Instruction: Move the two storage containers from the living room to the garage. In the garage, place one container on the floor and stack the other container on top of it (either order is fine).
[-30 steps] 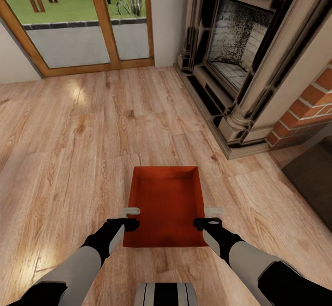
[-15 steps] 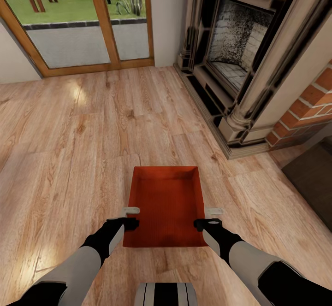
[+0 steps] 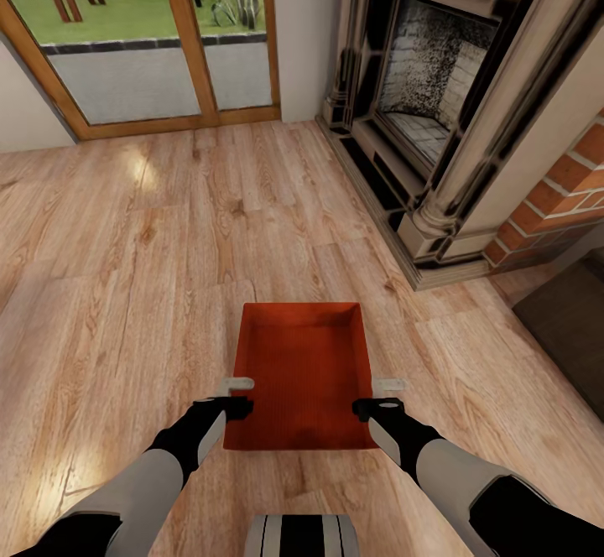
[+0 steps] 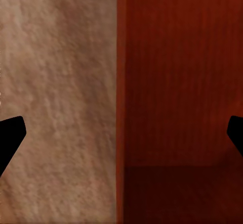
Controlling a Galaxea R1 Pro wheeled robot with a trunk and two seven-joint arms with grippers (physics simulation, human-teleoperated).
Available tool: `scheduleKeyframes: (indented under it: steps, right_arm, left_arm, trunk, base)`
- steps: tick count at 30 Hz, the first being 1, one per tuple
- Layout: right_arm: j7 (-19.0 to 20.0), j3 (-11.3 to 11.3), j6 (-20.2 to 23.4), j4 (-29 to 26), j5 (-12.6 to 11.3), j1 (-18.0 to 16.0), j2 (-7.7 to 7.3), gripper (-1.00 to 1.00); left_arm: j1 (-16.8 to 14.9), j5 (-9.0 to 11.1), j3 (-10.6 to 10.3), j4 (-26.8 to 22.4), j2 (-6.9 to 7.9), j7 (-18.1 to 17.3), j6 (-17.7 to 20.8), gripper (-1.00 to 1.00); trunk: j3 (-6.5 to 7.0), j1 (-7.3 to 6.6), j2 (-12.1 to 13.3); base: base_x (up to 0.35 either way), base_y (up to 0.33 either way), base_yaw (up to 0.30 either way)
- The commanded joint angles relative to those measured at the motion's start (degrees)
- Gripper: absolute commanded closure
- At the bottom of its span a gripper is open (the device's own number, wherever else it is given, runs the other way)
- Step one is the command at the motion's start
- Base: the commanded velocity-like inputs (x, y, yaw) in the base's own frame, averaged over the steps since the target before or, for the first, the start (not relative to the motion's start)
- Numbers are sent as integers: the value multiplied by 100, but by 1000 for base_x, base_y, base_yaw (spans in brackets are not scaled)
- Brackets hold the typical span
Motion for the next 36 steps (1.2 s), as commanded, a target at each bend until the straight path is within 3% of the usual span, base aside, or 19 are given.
scheduleKeyframes:
  steps: [1, 13, 14, 36]
  right_arm:
    - [-37, 51, 37, -12, -29, -2, -3, -100]
    - [-37, 50, 34, -12, -25, -2, -2, -100]
    - [-37, 49, 36, -12, -25, -2, -3, 100]
    - [-37, 53, 20, -12, -24, -2, -11, 100]
  left_arm:
    - [0, 14, 1, -11, 0, 21, 48, -100]
    - [0, 20, 1, -10, 37, 21, 73, -100]
    - [0, 22, 1, -7, 38, 21, 74, 100]
    - [0, 59, 1, 7, 21, 21, 74, 100]
  trunk:
    - [-3, -1, -1]
    - [-3, -1, -1]
    - [-3, -1, -1]
    - [-3, -1, -1]
  base:
    - [0, 0, 0]
    - [0, 0, 0]
    - [0, 0, 0]
    - [0, 0, 0]
